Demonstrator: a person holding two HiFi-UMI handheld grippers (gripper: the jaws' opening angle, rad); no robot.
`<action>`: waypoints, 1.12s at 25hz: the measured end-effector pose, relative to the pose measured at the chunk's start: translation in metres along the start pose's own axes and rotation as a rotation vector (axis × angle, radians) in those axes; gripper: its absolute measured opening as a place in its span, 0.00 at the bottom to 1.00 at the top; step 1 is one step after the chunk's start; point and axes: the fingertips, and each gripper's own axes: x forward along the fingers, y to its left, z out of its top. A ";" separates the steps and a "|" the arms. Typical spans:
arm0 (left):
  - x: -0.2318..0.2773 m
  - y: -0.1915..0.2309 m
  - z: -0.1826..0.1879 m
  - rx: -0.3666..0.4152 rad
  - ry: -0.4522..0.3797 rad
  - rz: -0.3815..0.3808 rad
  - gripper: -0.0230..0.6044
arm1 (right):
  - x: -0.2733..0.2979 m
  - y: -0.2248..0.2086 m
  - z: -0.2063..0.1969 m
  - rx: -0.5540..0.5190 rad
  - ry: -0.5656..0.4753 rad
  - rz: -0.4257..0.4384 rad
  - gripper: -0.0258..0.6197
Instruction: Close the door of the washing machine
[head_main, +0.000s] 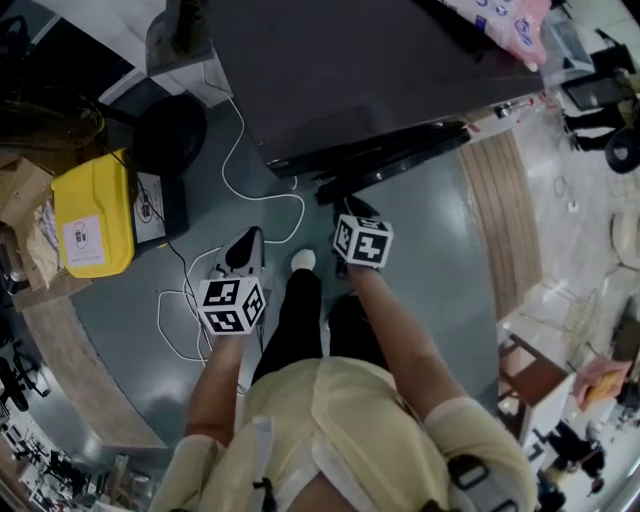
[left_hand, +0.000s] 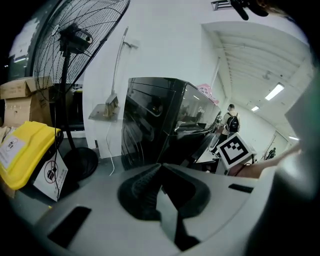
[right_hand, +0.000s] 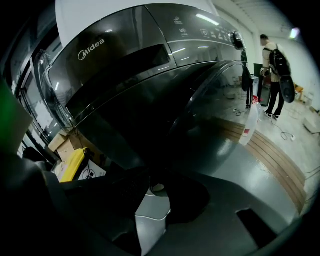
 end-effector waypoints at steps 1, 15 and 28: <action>0.000 0.002 -0.001 -0.002 0.002 0.002 0.04 | 0.001 0.001 0.001 0.002 0.000 0.002 0.18; -0.005 0.007 -0.003 -0.011 -0.003 -0.010 0.04 | 0.009 0.006 0.014 -0.009 -0.023 -0.032 0.18; -0.004 -0.020 0.004 0.006 -0.022 -0.069 0.04 | -0.013 0.009 0.022 -0.086 -0.066 0.023 0.18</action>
